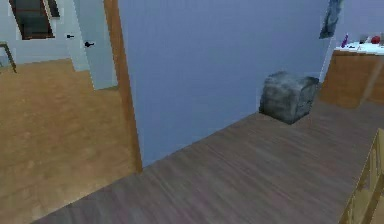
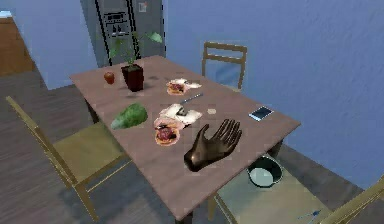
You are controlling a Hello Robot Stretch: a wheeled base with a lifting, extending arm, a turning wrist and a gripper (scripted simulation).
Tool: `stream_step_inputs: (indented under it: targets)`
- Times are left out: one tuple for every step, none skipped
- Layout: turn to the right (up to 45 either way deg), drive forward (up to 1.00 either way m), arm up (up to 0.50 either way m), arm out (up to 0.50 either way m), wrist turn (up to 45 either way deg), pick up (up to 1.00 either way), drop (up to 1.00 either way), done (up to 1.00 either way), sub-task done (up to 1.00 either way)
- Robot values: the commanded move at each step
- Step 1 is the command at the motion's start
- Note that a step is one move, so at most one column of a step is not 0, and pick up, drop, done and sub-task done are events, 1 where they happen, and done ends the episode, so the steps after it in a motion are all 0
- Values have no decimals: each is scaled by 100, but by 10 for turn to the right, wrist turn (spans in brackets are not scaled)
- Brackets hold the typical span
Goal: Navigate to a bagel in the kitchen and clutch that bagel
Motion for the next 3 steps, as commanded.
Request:
stream_step_inputs:
  targets:
    - [30, 0, 0, 0, 0, 0, 0, 0, 0]
    - [0, 100, 0, 0, 0, 0, 0, 0, 0]
    - [450, 0, 0, 0, 0, 0, 0, 0, 0]
